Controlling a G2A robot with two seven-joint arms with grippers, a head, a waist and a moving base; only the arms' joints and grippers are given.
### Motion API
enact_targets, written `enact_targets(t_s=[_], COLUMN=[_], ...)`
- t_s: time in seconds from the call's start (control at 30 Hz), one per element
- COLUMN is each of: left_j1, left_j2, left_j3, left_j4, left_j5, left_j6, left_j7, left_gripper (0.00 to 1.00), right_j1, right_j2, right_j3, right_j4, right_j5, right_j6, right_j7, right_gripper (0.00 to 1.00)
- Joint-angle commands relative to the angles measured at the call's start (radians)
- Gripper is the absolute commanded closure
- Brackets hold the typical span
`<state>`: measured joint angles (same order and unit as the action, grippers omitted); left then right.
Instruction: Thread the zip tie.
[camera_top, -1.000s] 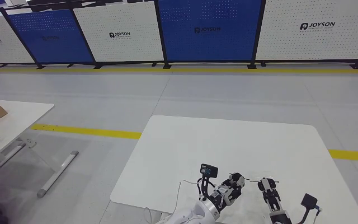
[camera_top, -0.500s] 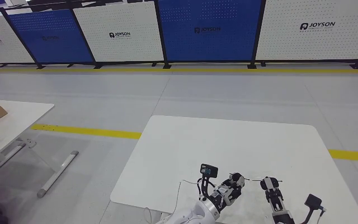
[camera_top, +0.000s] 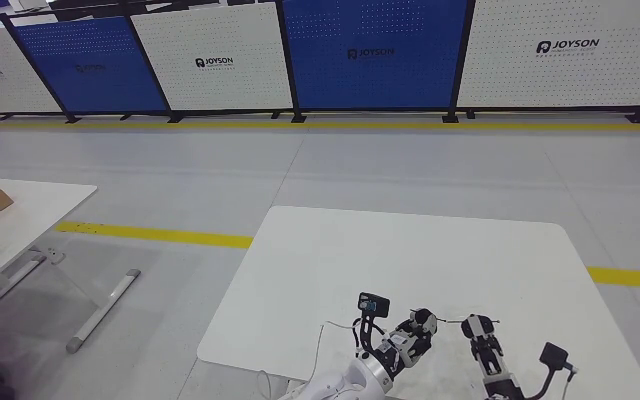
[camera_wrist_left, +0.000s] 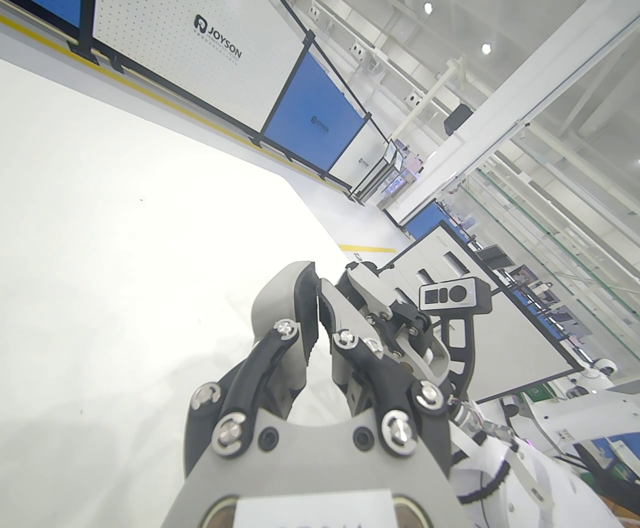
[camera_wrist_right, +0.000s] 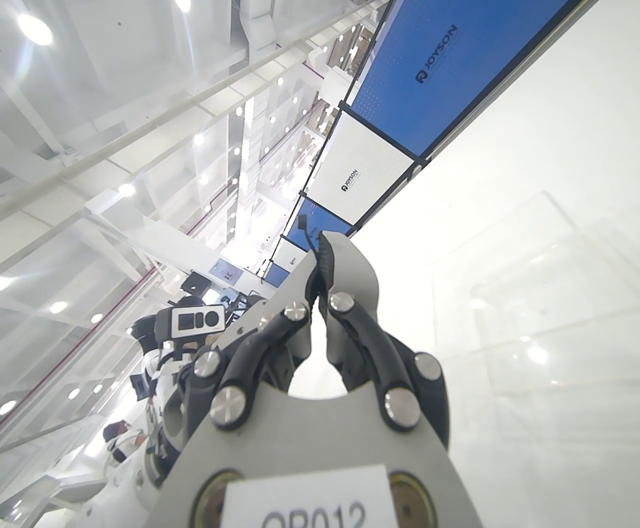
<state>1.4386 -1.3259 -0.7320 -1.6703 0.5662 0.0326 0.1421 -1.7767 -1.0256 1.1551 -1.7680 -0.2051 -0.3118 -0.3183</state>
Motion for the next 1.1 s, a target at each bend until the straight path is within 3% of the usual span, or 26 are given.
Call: enact_targets(t_s=[0.0,1.07], left_j1=[0.000,0.000], left_j2=[0.000,0.000], left_j3=[0.000,0.000], left_j4=[0.000,0.000], left_j5=[0.000,0.000], left_j6=[0.000,0.000], left_j7=[0.000,0.000], left_gripper=[1.00,1.00], right_j1=[-0.001,-0.019], right_j2=[-0.003,-0.046], right_j3=[0.002,0.037], right_j4=[0.000,-0.004], right_j5=[-0.003,-0.050], right_j6=[0.002,-0.002], right_j7=[0.001,0.037], right_gripper=[1.00,1.00])
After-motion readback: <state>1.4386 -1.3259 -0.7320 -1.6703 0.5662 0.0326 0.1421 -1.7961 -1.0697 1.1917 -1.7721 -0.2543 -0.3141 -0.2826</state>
